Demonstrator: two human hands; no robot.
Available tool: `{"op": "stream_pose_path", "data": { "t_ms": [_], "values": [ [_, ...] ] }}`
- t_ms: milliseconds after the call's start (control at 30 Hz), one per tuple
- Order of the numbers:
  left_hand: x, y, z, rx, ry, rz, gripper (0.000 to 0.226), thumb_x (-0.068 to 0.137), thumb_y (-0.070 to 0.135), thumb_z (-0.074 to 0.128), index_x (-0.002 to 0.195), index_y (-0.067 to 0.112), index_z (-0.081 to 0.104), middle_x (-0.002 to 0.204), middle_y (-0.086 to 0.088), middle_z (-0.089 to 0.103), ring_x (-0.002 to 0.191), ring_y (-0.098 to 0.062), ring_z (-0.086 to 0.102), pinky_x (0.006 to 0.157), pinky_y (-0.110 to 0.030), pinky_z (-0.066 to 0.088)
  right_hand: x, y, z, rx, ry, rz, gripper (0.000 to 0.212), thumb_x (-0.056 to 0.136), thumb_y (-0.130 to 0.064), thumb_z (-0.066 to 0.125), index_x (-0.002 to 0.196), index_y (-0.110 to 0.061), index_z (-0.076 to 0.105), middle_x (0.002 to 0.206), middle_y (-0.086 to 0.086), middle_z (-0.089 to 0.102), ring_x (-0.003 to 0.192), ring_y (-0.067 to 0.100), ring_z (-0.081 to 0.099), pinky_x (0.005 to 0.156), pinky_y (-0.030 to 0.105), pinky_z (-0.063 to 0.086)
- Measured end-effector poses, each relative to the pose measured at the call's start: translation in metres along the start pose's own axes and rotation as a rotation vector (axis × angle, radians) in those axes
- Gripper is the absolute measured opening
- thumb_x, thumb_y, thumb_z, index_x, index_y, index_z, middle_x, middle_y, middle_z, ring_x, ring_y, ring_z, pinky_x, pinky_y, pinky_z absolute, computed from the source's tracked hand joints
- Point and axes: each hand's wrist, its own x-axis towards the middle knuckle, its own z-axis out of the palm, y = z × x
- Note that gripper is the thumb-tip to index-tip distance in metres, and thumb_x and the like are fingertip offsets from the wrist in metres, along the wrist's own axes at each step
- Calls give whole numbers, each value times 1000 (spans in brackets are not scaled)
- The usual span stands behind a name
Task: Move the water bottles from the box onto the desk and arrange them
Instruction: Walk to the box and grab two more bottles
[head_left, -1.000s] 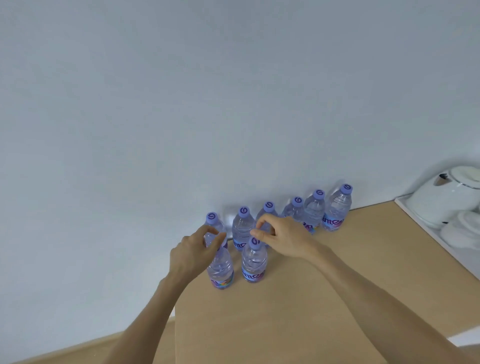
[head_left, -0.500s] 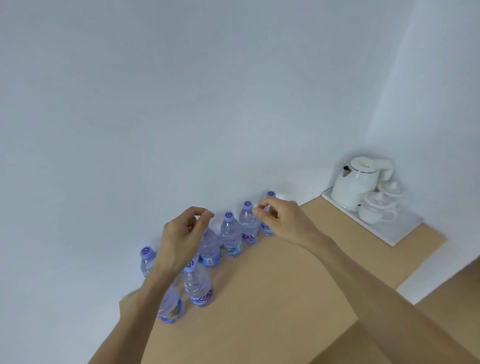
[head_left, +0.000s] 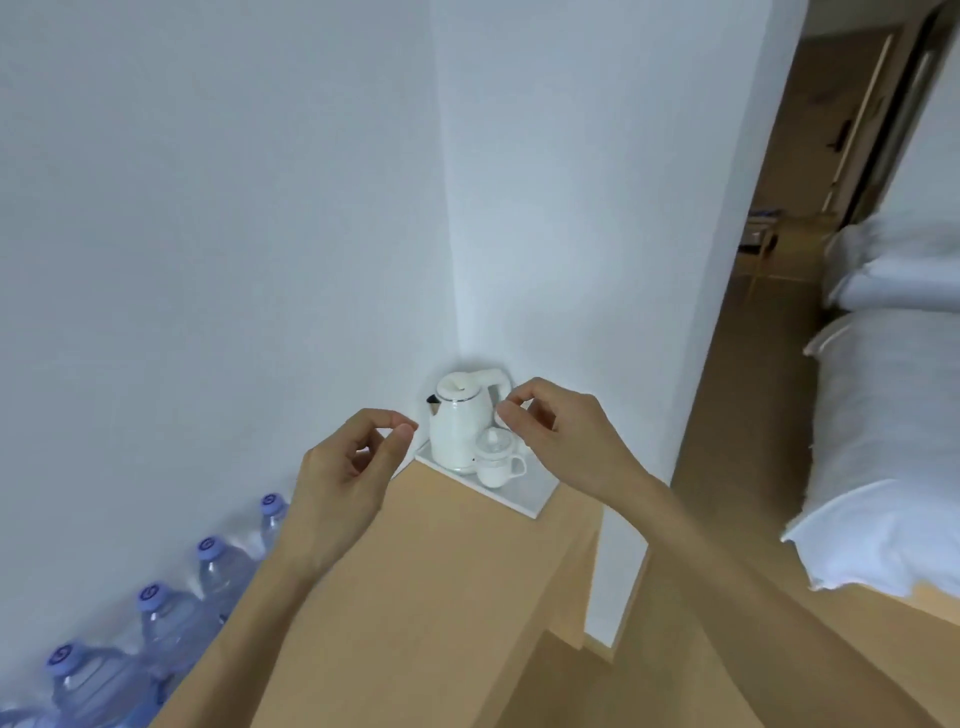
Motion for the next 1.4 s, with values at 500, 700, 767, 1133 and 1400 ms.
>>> {"op": "stream_pose_path", "data": {
  "t_ms": [500, 700, 767, 1133, 1400],
  "values": [
    [139, 106, 282, -277, -409, 305, 7, 94, 35, 59, 96, 33, 66, 68, 8, 50, 51, -14, 43, 50, -21, 38, -7, 126, -262, -331, 422, 196, 14, 94, -45, 56, 94, -32, 62, 74, -16, 60, 70, -3, 56, 57, 10, 45],
    [202, 126, 389, -318, -499, 381, 7, 95, 34, 57, 95, 35, 64, 71, 13, 58, 54, -7, 50, 57, -21, 45, 20, 183, -335, -393, 537, 284, 12, 93, -42, 59, 92, -31, 63, 71, -19, 59, 69, -6, 55, 61, 7, 44],
    [227, 136, 422, -319, -513, 409, 8, 96, 33, 56, 95, 36, 63, 71, 20, 58, 58, -3, 54, 57, -15, 45, 32, 199, -360, -443, 564, 308, 12, 93, -42, 58, 91, -32, 63, 71, -16, 60, 69, -5, 55, 59, 7, 43],
    [330, 174, 600, -385, -561, 334, 6, 95, 36, 57, 96, 37, 63, 80, 20, 62, 66, -11, 61, 52, -12, 46, 89, 312, -478, -492, 651, 403, 9, 92, -46, 56, 87, -39, 59, 75, -12, 63, 73, -1, 58, 58, 8, 45],
    [402, 202, 734, -379, -541, 299, 9, 96, 36, 56, 100, 33, 64, 65, 16, 60, 54, -10, 58, 49, -17, 47, 144, 416, -597, -475, 668, 368, 9, 90, -47, 56, 84, -41, 60, 72, -15, 61, 66, 4, 57, 59, 23, 50]
  ]
}}
